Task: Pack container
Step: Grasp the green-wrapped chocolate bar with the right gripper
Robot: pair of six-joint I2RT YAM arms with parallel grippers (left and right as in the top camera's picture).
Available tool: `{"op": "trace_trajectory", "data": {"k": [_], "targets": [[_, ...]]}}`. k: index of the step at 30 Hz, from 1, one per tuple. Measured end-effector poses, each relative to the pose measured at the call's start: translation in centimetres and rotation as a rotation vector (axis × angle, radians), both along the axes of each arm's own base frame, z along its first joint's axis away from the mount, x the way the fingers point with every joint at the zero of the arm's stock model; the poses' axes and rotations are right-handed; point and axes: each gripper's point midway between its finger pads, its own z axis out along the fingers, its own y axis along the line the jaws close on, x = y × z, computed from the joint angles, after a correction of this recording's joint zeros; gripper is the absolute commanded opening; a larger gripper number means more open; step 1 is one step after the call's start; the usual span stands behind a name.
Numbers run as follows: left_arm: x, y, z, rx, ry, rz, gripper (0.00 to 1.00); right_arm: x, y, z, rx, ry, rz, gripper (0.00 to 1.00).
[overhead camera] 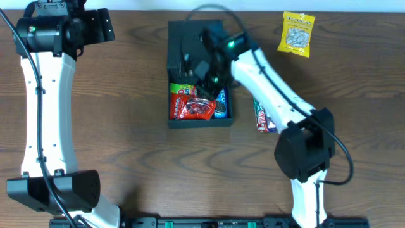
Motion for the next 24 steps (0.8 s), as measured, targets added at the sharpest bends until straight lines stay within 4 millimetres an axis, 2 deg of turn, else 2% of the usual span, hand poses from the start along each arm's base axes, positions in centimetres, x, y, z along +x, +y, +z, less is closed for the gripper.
{"op": "trace_trajectory", "data": {"k": [3, 5, 8, 9, 10, 12, 17, 24], "targets": [[0.0, 0.0, 0.0, 0.000, 0.001, 0.000, 0.95, 2.2, -2.2, 2.0, 0.021, -0.040, -0.070, 0.02], [0.0, 0.0, 0.0, 0.000, 0.001, 0.000, 0.95, 3.5, -5.0, 1.9, 0.008, -0.026, -0.157, 0.02], [0.0, 0.0, 0.0, 0.000, 0.001, 0.000, 0.95, 5.2, -9.9, 0.8, -0.024, 0.013, -0.307, 0.02], [0.0, 0.0, 0.0, 0.000, 0.000, 0.000, 0.95, 5.6, -12.1, 0.0, -0.040, 0.039, -0.370, 0.04], [0.0, 0.0, 0.0, 0.000, 0.001, 0.000, 0.95, 5.5, -14.2, -1.0, -0.062, 0.076, -0.427, 0.16], [0.0, 0.0, 0.0, 0.000, -0.002, 0.000, 0.95, 4.4, -16.7, -3.3, -0.105, 0.151, -0.491, 0.27], [0.2, 0.0, 0.2, 0.000, -0.013, 0.000, 0.95, 1.4, -17.8, -7.9, -0.201, 0.264, -0.555, 0.29], [0.3, 0.0, 0.3, 0.001, -0.018, 0.000, 0.95, -0.2, -19.0, -10.5, -0.296, 0.310, -0.653, 0.30]]}}
